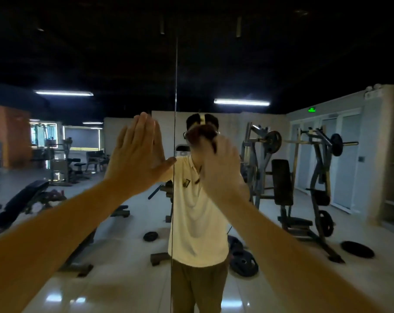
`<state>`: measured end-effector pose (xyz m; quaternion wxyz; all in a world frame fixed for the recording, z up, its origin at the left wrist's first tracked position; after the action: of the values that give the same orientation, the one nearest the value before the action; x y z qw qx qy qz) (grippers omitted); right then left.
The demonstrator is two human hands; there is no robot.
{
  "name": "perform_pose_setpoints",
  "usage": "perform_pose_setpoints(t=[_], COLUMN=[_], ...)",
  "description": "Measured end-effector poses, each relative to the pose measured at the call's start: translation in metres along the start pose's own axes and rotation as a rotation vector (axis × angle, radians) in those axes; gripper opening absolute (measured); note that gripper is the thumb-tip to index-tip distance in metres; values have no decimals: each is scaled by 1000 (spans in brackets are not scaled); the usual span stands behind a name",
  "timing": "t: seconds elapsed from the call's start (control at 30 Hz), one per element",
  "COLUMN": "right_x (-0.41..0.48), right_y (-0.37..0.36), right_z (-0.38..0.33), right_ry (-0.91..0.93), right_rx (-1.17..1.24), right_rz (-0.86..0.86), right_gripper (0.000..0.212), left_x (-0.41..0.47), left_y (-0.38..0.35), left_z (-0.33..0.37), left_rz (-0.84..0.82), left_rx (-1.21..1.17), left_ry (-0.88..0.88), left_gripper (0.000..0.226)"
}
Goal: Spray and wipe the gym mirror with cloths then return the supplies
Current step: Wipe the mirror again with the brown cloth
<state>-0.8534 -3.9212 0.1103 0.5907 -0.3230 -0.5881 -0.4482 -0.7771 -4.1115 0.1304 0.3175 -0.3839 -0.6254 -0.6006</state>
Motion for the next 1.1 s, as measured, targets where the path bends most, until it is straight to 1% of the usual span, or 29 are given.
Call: perform_pose_setpoints(t=[0.1,0.17,0.2,0.23,0.3,0.33,0.37,0.43,0.47,0.5,0.53,0.57,0.6,0.63,0.7,0.77,0.87,0.9,0.93,0.97,1.03,1.1], right_x=[-70,-115,-130,-132,-108,-87,-63,-21,-11,-7,-10,-17,-28,-44,-81,-117,-142,-141,-136,-126,-98,-76], right_y=[-15,-21,-22,-20,-15,-11,-6,5,9,12,11,7,2,-2,-11,-20,-20,-16,-13,-6,9,22], right_z=[-18,-16,-10,-1,21,33,45,68,70,64,53,38,22,6,-22,-32,-12,3,22,45,96,136], right_ry=[276,554,679,756,803,736,578,130,-50,-166,-231,-249,-230,-174,12,255,573,621,599,502,159,-211], right_rx=[13,-23,-33,-34,-77,-107,-119,-55,1,33,49,64,84,107,128,127,123,96,39,-19,-73,-33], right_rz=[-48,-155,-202,-226,-195,-140,-94,-46,-18,19,46,59,52,37,-46,-136,-169,-184,-202,-215,-206,-158], right_gripper=[44,46,40,34,29,29,33,34,32,31,32,32,32,32,30,25,27,28,28,28,27,28], left_x=[-46,-72,-82,-90,-98,-99,-99,-99,-99,-99,-98,-98,-98,-98,-98,-99,-98,-97,-97,-97,-97,-98], left_y=[-18,-31,-38,-43,-51,-54,-58,-61,-62,-62,-62,-62,-62,-62,-61,-58,-55,-54,-53,-53,-54,-55], left_z=[3,1,-2,-4,-8,-8,-8,-7,-7,-8,-9,-10,-11,-13,-16,-18,-18,-18,-17,-17,-17,-14], left_rz=[47,48,46,45,31,14,-1,-25,-43,-63,-83,-103,-123,-139,-164,-194,-248,-261,-271,-274,-261,-240], left_rx=[-147,-143,-128,-115,-94,-89,-94,-103,-97,-84,-66,-48,-36,-32,-36,-20,-2,-2,-1,1,0,5], left_ry=[38,32,21,14,34,54,69,85,81,72,66,65,66,66,59,59,76,78,79,83,90,90], left_gripper=[88,77,76,77,86,93,100,115,121,126,130,134,137,139,141,144,153,156,157,159,160,160])
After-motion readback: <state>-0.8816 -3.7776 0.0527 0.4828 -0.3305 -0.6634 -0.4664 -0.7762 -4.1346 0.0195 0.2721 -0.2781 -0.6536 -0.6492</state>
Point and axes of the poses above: each hand's wrist, its own x-axis towards the middle knuckle, its own y-axis out of the back of the hand, z = x × y, the point moved 3 cm from there along x, towards the middle knuckle, and after that the axes turned 13 degrees about -x, right-handed, at the moved point
